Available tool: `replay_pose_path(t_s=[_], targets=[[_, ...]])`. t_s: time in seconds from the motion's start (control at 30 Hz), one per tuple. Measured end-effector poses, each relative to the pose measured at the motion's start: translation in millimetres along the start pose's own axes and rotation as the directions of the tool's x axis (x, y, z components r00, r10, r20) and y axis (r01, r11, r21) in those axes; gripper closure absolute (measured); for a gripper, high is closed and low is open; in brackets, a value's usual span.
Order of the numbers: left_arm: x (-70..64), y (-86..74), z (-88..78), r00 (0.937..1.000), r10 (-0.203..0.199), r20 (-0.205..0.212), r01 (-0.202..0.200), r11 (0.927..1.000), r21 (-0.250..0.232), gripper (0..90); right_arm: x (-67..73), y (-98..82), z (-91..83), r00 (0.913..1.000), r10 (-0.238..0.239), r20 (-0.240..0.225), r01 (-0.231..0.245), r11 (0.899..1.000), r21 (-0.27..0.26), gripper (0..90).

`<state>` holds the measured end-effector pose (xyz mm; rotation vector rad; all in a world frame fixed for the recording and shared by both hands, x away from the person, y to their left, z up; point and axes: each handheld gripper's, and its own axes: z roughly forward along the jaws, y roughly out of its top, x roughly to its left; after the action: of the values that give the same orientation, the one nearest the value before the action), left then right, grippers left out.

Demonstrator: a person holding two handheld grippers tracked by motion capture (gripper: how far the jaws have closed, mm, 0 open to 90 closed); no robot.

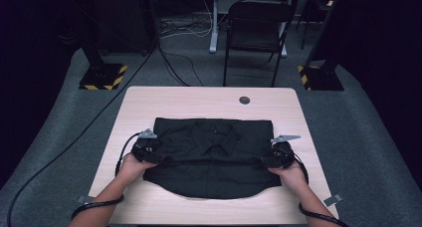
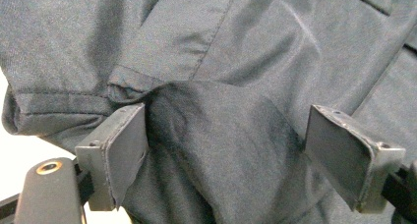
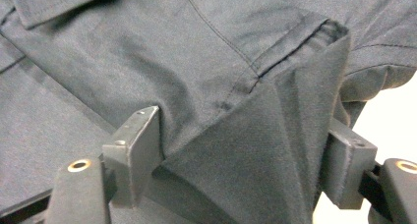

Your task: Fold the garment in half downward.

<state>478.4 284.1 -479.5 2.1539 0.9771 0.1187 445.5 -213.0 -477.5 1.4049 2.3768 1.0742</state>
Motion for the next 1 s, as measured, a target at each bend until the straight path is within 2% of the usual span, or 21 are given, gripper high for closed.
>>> replay_pose_path(t_s=[0.03, 0.07, 0.37, 0.5, 0.57, 0.67, 0.77, 1.0], targets=[[0.0, 0.0, 0.0, 1.0, 0.0, 0.0, 0.0, 1.0, 0.0, 15.5, -1.3, 0.5, 0.6, 1.0, 0.003, -0.004, -0.003, 1.0, -0.004, 25.0], [1.5, 1.5, 0.5, 0.9997, -0.018, 0.014, 0.018, 0.9998, 0.002, 13.9, -1.9, 1.2, 0.9, 1.0, 0.006, -0.005, -0.006, 1.0, -0.003, 25.0], [-2.3, 1.9, 3.3, 0.9989, -0.043, 0.017, 0.043, 0.9991, -0.002, 6.7, 1.8, 1.1, 3.2, 1.0, -0.007, 0.005, 0.007, 1.0, -0.002, 19.5], [-4.7, 1.8, 4.3, 0.9997, -0.019, 0.016, 0.019, 0.9998, 0.008, 3.6, 2.8, 0.9, 4.2, 0.9999, -0.015, -0.007, 0.015, 1.0, 0.002, 14.2], [-5.2, 1.8, 4.5, 0.9997, -0.019, 0.012, 0.019, 0.9998, 0.008, 3.6, 3.3, 0.7, 4.8, 0.9998, -0.02, -0.009, 0.02, 1.0, 0.001, 12.6], [-6.4, 2.0, 4.9, 0.9998, -0.017, 0.004, 0.017, 0.9998, 0.011, 3.8, 6.9, 1.0, 6.4, 0.9994, -0.03, 0.015, 0.03, 1.0, 0.006, 11.1], [-6.6, 3.0, 4.1, 0.9997, -0.012, -0.019, 0.012, 0.9998, 0.017, 7.5, 9.1, 1.2, 7.3, 0.9982, -0.044, 0.041, 0.044, 0.999, 0.005, 14.7], [0.9, 2.6, -3.8, 0.9993, -0.031, -0.02, 0.031, 0.9994, -0.017, 23.1, 2.8, 1.8, 2.4, 0.9994, -0.021, 0.029, 0.021, 1.0, -0.006, 25.6]])
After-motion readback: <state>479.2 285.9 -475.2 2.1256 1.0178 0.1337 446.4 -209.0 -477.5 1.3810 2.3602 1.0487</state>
